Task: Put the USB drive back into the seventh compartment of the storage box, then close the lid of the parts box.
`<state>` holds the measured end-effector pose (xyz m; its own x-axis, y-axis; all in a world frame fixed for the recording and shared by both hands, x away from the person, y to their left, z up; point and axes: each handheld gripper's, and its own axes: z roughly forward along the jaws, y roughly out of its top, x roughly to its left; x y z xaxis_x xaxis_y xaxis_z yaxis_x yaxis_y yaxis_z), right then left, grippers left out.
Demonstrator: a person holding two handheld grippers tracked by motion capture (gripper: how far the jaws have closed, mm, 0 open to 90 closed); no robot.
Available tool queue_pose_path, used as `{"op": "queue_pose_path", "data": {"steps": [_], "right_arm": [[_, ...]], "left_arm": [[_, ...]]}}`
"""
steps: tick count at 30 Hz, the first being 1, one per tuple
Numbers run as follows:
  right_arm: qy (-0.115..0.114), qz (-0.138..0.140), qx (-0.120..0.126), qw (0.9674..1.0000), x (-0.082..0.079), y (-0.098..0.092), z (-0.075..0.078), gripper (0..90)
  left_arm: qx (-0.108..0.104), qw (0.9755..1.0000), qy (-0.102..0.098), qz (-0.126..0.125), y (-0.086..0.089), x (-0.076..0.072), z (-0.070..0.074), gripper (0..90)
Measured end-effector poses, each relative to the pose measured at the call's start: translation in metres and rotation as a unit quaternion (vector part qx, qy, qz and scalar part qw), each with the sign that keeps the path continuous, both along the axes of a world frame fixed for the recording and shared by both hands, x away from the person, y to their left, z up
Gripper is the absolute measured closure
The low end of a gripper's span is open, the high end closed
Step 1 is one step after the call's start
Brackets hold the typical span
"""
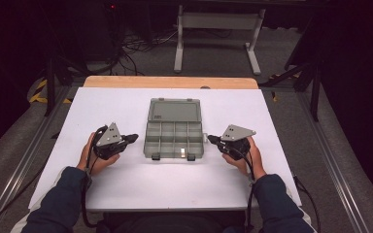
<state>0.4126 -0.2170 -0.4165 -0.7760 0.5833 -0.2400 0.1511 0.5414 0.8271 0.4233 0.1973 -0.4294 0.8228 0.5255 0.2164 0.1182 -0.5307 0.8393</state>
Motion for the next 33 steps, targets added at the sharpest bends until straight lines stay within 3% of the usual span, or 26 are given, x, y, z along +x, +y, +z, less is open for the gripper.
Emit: {"op": "queue_pose_path", "data": {"steps": [9, 13, 17, 25, 28, 32, 33], "right_arm": [[-0.012, -0.027, -0.015, 0.9995, 0.035, 0.003, 0.015, 90.0], [0.004, -0.034, -0.019, 0.9992, 0.057, 0.007, 0.016, 90.0], [0.035, -0.042, -0.007, 0.9985, 0.078, 0.011, 0.012, 90.0], [0.057, -0.059, -0.028, 0.9962, 0.099, 0.025, 0.006, 90.0], [0.081, -0.066, -0.016, 0.9944, 0.11, 0.026, 0.003, 90.0], [0.098, -0.083, -0.024, 0.9915, 0.124, 0.028, -0.003, 90.0], [0.099, -0.087, -0.036, 0.9906, 0.126, 0.031, -0.004, 90.0]], "left_arm": [[0.004, 0.9997, 0.004, 0.024, -0.005, 0.035, 0.007, 90.0], [0.014, 0.9995, 0.006, 0.028, -0.012, 0.05, 0.01, 89.9], [0.031, 0.9987, 0.01, 0.039, -0.018, 0.062, 0.011, 90.0], [0.042, 0.9965, 0.031, 0.065, -0.022, 0.084, 0.008, 89.9], [0.052, 0.9948, 0.042, 0.076, -0.027, 0.093, 0.003, 89.9], [0.053, 0.9939, 0.049, 0.083, -0.03, 0.1, 0.001, 89.9], [0.061, 0.9929, 0.052, 0.087, -0.033, 0.105, -0.001, 89.9]]}}
